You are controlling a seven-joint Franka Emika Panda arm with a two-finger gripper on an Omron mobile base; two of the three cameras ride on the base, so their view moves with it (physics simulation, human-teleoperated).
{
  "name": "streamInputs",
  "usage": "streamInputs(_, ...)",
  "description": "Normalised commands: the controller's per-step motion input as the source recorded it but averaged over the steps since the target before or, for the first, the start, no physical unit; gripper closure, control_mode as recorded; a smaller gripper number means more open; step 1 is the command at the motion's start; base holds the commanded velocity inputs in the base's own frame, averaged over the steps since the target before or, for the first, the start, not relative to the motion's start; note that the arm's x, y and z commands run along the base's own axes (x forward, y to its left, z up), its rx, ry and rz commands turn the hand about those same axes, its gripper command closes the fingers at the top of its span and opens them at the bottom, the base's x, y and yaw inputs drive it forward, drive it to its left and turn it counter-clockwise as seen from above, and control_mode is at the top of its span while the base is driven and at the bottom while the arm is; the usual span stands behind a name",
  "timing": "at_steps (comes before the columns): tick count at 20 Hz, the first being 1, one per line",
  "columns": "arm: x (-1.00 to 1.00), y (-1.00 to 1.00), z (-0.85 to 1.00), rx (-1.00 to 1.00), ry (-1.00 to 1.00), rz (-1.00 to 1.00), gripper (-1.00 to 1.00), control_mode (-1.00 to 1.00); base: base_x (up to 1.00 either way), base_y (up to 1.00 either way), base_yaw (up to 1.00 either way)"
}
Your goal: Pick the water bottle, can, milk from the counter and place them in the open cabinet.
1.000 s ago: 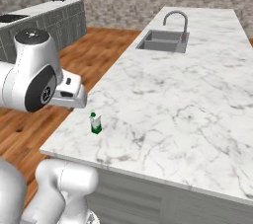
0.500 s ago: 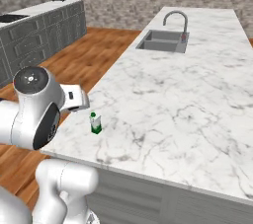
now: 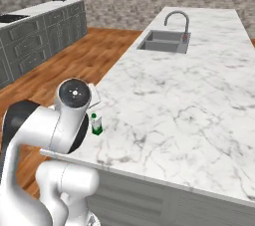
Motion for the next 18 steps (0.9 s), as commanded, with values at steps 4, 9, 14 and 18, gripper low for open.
streamInputs(4,0.44,-0.12,0.0,0.0,0.1,0.29,-1.0,-1.0,0.0,0.0,0.0)
streamInputs(9,0.48,-0.06,-0.1,0.0,0.04,0.29,-1.0,-1.0,0.0,0.0,0.0)
streamInputs(14,0.31,0.0,-0.38,0.0,-0.04,0.24,-1.0,-1.0,0.0,0.0,0.0)
streamInputs(18,0.02,0.0,-0.26,-0.09,-0.07,0.04,-1.0,-1.0,0.0,0.0,0.0)
